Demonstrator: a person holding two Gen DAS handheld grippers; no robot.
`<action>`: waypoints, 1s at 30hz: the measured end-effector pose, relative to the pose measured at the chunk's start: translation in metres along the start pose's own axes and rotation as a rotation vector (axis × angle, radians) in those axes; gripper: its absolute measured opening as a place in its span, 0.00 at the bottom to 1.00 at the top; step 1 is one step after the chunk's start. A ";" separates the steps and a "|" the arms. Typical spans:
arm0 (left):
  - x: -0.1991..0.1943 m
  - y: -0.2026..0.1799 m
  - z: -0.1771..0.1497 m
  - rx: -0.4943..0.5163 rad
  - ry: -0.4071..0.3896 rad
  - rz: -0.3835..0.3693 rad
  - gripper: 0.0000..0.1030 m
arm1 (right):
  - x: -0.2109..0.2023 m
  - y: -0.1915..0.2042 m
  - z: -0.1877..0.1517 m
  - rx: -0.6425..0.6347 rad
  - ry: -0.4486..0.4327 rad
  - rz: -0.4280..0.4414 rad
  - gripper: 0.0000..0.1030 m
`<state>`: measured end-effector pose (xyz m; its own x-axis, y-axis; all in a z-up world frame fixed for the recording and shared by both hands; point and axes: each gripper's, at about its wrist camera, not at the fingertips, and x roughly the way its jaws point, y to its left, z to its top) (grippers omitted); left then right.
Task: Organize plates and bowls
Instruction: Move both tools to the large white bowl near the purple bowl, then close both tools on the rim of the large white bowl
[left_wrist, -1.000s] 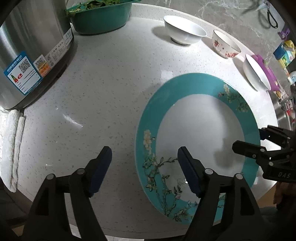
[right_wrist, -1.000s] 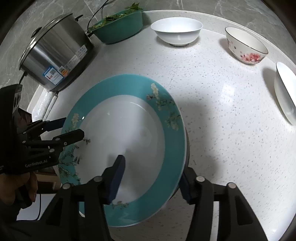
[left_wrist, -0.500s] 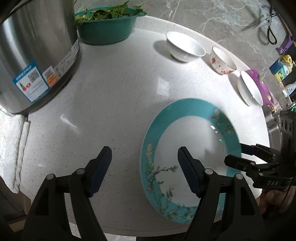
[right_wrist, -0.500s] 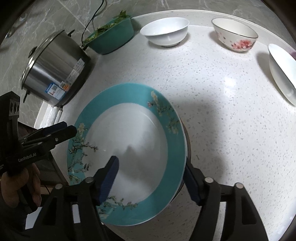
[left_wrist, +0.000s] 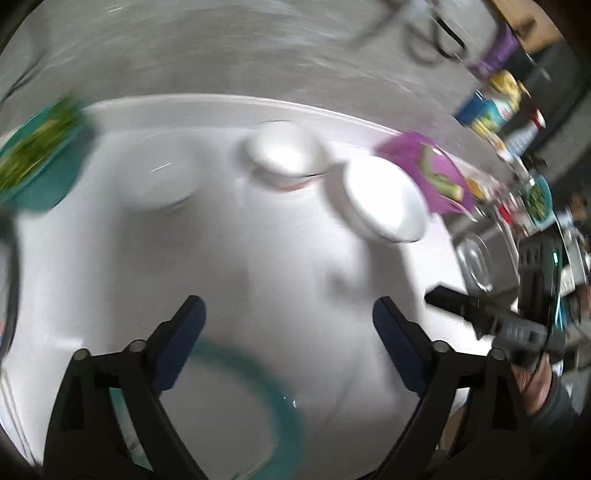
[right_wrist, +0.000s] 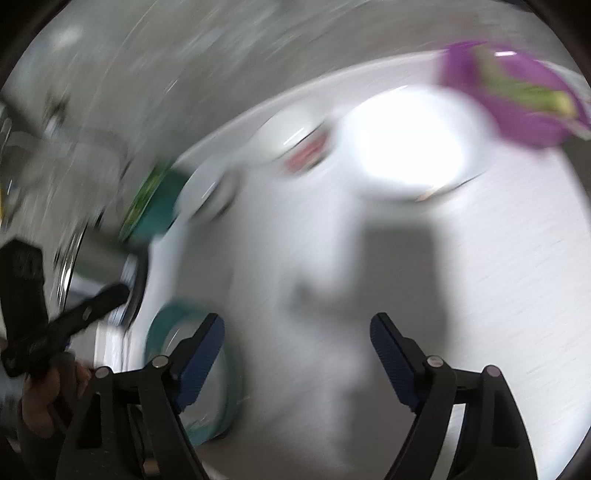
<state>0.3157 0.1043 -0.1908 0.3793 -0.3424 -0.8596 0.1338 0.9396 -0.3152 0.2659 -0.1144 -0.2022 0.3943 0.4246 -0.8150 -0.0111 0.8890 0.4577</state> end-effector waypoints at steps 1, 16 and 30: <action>0.014 -0.015 0.015 0.019 0.014 -0.006 0.97 | -0.005 -0.020 0.015 0.040 -0.009 -0.026 0.85; 0.182 -0.078 0.092 -0.011 0.160 0.086 1.00 | 0.019 -0.139 0.087 0.218 -0.017 -0.028 0.82; 0.239 -0.080 0.115 -0.021 0.188 0.158 0.40 | 0.060 -0.141 0.110 0.162 0.037 -0.058 0.52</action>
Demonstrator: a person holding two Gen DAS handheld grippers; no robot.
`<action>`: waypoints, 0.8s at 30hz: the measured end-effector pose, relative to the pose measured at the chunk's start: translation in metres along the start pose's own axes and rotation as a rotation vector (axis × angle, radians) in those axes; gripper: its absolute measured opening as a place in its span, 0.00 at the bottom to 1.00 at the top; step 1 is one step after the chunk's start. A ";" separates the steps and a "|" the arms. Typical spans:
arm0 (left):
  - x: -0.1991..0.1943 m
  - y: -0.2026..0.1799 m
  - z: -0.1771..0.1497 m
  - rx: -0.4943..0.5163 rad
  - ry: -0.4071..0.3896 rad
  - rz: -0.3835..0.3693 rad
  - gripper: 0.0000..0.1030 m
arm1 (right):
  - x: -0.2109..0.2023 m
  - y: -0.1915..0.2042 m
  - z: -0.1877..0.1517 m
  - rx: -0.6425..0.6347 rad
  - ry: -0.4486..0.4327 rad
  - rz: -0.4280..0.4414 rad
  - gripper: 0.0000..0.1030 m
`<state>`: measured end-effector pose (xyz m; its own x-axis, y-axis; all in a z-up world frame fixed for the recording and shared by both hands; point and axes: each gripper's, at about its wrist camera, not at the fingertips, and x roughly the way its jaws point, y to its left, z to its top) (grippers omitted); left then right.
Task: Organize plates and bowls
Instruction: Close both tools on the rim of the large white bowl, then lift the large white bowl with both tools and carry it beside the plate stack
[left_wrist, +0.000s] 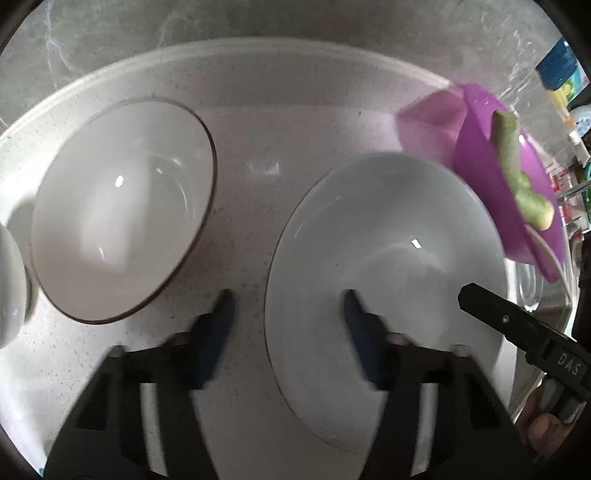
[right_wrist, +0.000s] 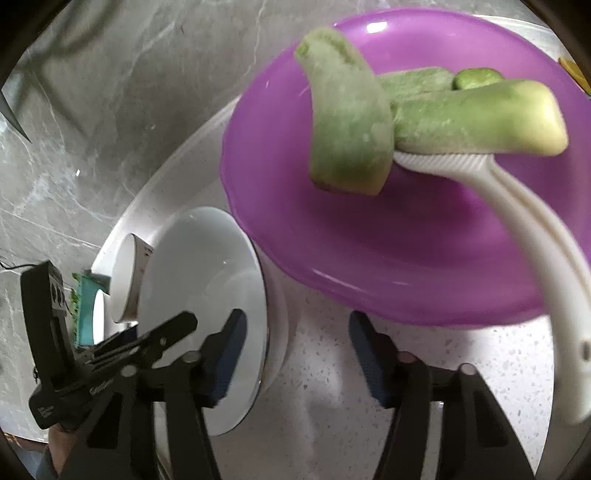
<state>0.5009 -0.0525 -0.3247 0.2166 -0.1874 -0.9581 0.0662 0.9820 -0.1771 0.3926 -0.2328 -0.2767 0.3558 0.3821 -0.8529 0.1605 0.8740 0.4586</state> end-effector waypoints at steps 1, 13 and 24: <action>0.002 -0.001 0.001 0.005 -0.009 0.003 0.37 | 0.002 0.000 0.000 -0.003 0.005 -0.003 0.50; -0.006 -0.009 0.000 0.056 -0.012 -0.028 0.16 | 0.007 0.019 0.002 -0.102 0.001 -0.049 0.13; -0.030 -0.025 -0.017 0.087 -0.052 -0.023 0.14 | -0.021 0.024 -0.019 -0.133 -0.015 -0.062 0.13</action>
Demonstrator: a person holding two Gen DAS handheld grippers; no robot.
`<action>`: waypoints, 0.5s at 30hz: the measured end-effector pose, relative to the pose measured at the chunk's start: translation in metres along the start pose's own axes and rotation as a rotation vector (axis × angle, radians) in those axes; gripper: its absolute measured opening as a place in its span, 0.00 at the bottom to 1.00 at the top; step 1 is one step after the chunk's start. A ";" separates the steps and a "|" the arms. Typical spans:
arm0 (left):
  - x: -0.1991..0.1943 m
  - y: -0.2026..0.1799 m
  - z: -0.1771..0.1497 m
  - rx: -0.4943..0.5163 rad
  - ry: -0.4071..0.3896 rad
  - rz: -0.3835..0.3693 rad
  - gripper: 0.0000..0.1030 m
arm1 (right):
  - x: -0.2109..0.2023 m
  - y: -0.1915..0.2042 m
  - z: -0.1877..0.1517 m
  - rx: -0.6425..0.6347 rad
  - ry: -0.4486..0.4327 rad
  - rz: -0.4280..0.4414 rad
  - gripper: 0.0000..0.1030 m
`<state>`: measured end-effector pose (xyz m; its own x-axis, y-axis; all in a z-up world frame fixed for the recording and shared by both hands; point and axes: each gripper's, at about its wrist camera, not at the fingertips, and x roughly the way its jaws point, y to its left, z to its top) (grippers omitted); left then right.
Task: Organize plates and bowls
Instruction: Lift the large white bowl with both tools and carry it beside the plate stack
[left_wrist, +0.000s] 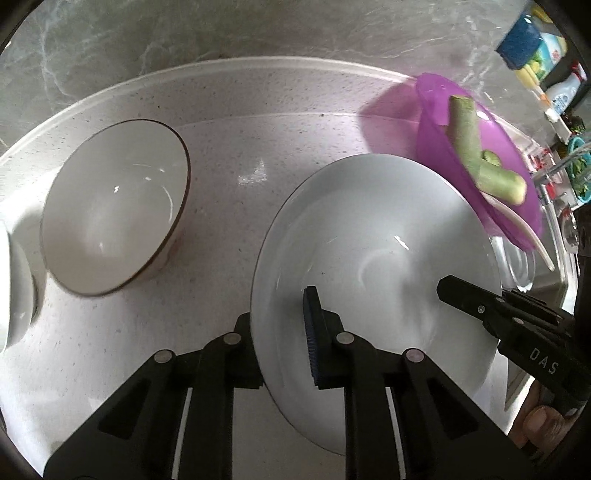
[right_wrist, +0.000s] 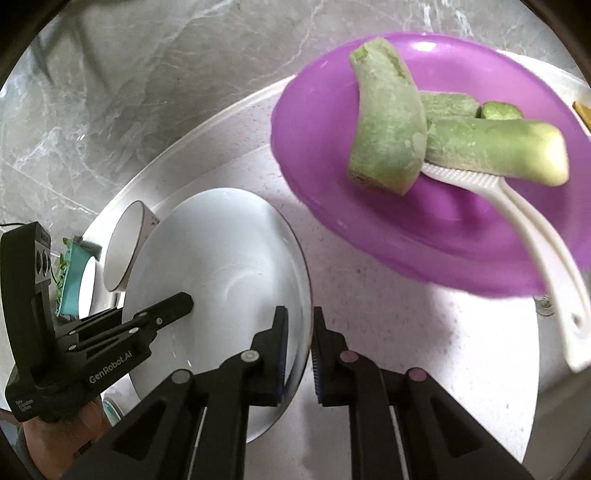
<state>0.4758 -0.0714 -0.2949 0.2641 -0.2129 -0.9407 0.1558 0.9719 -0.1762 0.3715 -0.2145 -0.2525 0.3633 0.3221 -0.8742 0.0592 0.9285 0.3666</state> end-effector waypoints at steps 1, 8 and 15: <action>-0.005 -0.002 -0.004 0.001 -0.004 -0.003 0.14 | -0.003 0.001 -0.002 -0.004 -0.002 0.000 0.13; -0.047 -0.009 -0.048 0.010 -0.037 -0.026 0.14 | -0.042 0.011 -0.032 -0.051 -0.027 0.006 0.13; -0.078 -0.016 -0.112 0.016 -0.059 -0.025 0.14 | -0.064 0.018 -0.074 -0.087 -0.011 0.012 0.14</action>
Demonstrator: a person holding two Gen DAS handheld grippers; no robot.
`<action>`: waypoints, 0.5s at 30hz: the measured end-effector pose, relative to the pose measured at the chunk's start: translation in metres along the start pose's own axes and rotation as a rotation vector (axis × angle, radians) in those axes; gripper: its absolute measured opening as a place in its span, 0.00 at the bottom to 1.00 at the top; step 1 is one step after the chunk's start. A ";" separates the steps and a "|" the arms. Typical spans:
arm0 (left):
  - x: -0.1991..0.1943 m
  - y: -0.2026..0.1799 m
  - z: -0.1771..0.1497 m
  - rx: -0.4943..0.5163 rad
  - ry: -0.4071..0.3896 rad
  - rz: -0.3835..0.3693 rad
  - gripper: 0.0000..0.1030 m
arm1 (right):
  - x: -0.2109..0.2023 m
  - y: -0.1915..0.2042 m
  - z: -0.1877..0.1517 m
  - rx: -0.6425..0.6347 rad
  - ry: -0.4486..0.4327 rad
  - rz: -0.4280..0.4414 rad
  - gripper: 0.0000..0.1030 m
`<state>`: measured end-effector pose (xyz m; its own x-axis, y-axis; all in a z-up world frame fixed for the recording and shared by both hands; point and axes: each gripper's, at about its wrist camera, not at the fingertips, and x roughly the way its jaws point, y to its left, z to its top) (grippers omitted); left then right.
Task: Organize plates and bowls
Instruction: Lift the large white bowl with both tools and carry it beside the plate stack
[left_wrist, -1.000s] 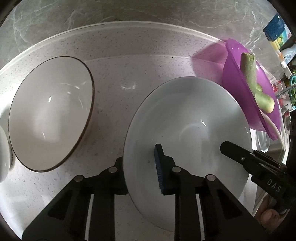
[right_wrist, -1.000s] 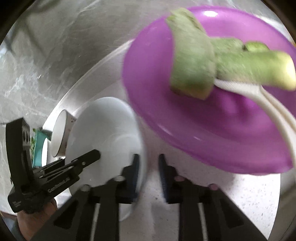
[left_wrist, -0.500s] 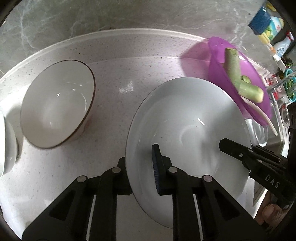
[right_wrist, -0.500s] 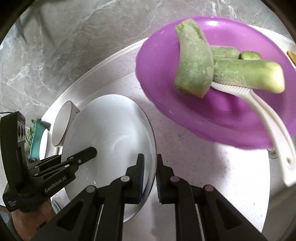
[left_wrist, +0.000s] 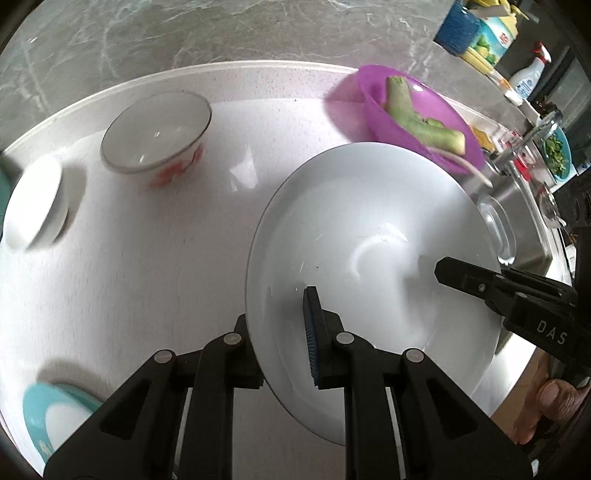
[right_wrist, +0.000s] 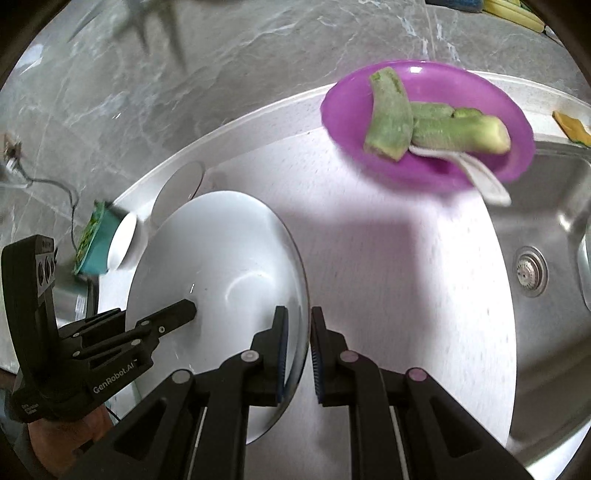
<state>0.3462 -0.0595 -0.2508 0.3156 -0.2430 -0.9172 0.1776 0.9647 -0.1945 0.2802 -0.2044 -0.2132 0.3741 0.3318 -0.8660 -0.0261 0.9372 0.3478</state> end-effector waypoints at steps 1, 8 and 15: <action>-0.004 -0.001 -0.011 0.001 0.001 0.001 0.14 | 0.001 0.004 -0.005 -0.003 0.005 -0.001 0.14; -0.003 -0.007 -0.062 0.010 0.033 -0.002 0.14 | 0.010 0.012 -0.040 0.010 0.048 -0.008 0.14; 0.013 -0.016 -0.086 0.035 0.045 0.001 0.14 | 0.020 0.004 -0.060 0.022 0.056 -0.023 0.14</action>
<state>0.2671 -0.0693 -0.2897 0.2742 -0.2365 -0.9321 0.2103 0.9606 -0.1819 0.2320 -0.1876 -0.2508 0.3218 0.3163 -0.8924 0.0024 0.9423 0.3349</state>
